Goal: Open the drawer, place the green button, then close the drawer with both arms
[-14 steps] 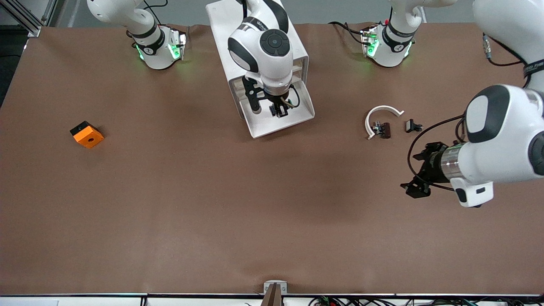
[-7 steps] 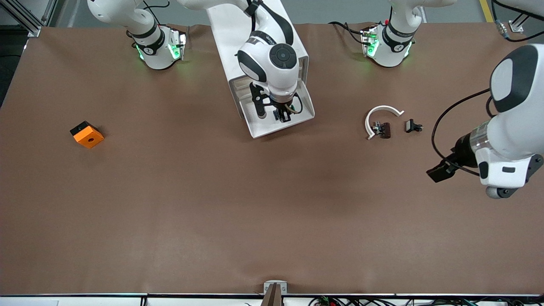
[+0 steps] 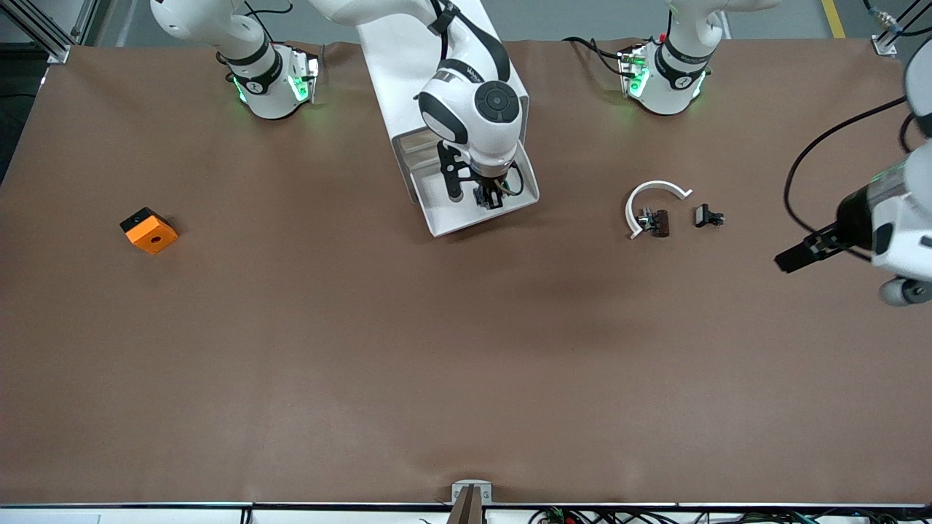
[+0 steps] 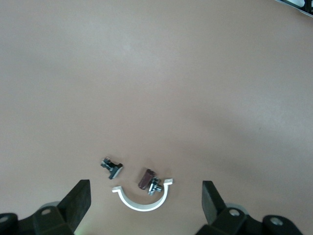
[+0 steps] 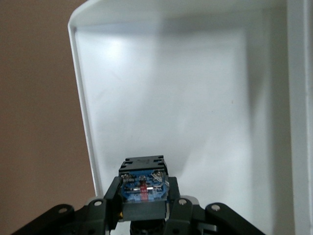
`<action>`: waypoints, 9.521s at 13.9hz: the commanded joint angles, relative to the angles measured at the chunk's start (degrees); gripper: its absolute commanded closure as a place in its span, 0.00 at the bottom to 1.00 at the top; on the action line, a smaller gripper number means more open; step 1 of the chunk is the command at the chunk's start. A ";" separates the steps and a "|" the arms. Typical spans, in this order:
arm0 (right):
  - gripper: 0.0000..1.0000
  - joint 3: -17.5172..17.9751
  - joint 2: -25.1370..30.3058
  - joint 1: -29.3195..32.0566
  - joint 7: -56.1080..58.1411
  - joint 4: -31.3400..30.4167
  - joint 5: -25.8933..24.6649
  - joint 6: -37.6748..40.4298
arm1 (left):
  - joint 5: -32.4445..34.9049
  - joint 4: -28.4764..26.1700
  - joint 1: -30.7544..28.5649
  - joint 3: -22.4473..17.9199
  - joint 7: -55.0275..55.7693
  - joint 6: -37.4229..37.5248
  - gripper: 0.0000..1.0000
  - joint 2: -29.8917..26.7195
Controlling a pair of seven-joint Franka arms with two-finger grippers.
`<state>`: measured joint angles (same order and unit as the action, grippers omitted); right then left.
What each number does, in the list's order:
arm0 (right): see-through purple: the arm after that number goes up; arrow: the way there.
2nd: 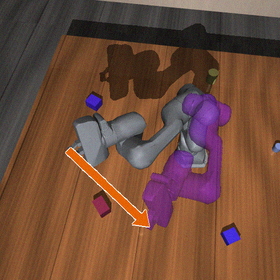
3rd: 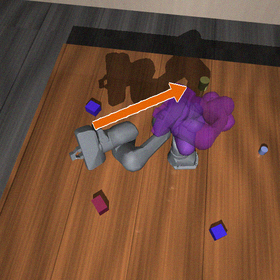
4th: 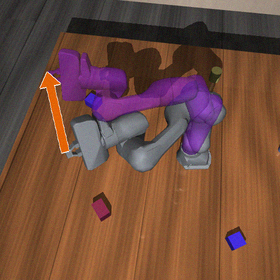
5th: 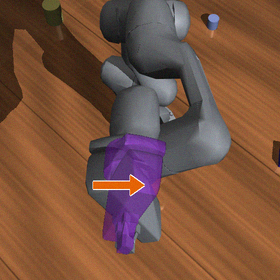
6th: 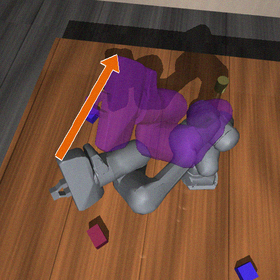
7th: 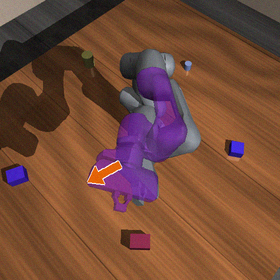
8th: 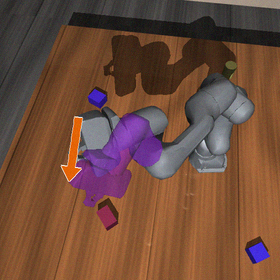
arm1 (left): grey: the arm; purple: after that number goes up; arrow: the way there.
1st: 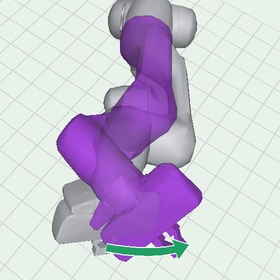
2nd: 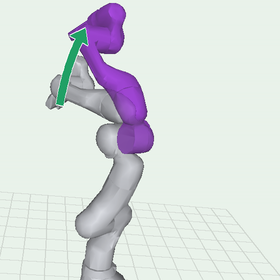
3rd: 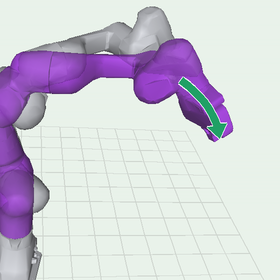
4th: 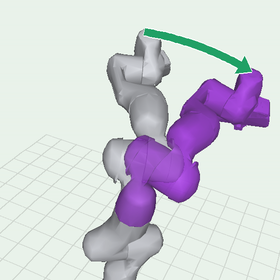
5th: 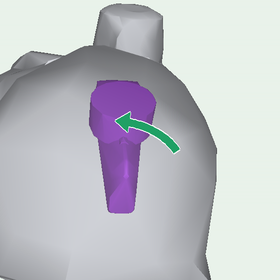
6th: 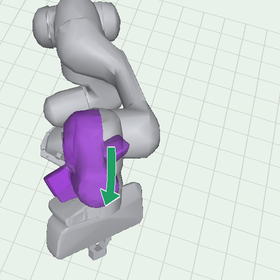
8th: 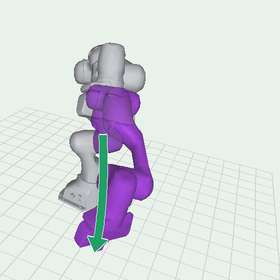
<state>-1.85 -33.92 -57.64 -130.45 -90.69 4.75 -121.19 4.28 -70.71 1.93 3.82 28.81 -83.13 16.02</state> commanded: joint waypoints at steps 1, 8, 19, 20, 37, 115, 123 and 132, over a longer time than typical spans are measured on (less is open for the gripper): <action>1.00 -0.53 -3.17 -1.77 -2.61 4.02 -0.27 0.34 | 0.30 -3.89 -1.39 0.13 -6.47 0.87 0.00 -5.37; 1.00 -0.44 -4.84 -2.39 -4.55 5.88 -0.10 -0.54 | -4.01 -25.78 -4.21 0.48 -13.25 -10.12 0.00 -20.41; 0.00 -0.53 -4.06 -0.98 13.42 9.91 -0.27 8.84 | -4.54 -26.58 -3.51 6.37 -14.06 -10.12 0.00 -17.96; 0.00 -0.53 -3.79 -0.81 19.99 10.27 -0.18 10.69 | -5.06 -26.58 -3.42 7.24 -14.05 -10.47 0.00 -17.00; 0.00 -0.97 6.22 26.41 97.45 13.52 -0.89 29.86 | -6.74 -30.54 12.03 12.00 2.63 -32.35 0.00 3.75; 0.00 -1.23 42.09 58.96 132.21 -2.65 -4.40 38.05 | -3.05 -23.68 -6.32 1.89 -22.84 -4.23 0.00 -22.35; 0.00 0.53 43.93 61.24 132.30 -4.66 -4.31 37.08 | -3.05 -22.98 -6.85 2.51 -25.47 -3.70 0.00 -22.35; 0.00 0.44 44.02 60.72 132.30 -4.67 -4.31 36.73 | -3.05 -23.07 -6.32 3.74 -26.09 -3.62 0.00 -23.23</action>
<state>-2.09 8.54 2.16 2.64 -93.80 -0.15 -83.61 2.13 -93.42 -3.64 6.71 4.04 -87.38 -5.33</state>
